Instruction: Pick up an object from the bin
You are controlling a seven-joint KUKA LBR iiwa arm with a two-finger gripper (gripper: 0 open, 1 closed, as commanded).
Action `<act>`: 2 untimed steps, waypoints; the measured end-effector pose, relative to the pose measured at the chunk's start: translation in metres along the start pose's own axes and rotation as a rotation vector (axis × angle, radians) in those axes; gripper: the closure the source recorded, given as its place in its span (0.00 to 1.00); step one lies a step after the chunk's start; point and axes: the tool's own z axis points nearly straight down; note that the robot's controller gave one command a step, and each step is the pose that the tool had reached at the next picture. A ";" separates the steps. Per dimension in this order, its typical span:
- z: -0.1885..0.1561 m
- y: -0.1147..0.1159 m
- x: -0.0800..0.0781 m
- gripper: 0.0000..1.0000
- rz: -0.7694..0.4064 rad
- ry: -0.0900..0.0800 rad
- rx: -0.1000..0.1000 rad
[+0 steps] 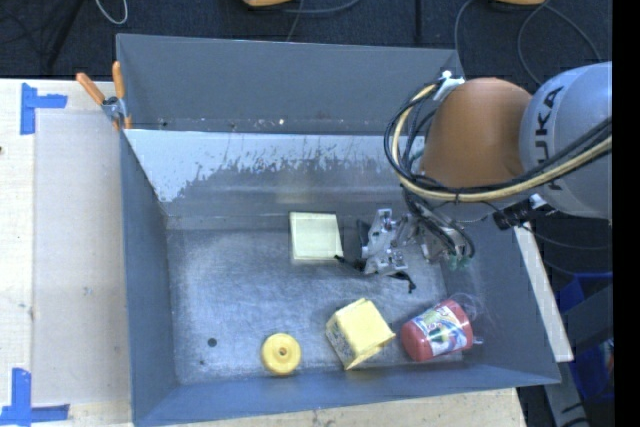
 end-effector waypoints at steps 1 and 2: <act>-0.046 0.000 0.007 1.00 0.124 0.009 -0.001; -0.026 0.003 -0.007 1.00 0.190 -0.010 0.001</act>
Offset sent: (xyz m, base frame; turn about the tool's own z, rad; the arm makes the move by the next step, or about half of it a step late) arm 0.0197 0.0098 -0.0800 -0.0132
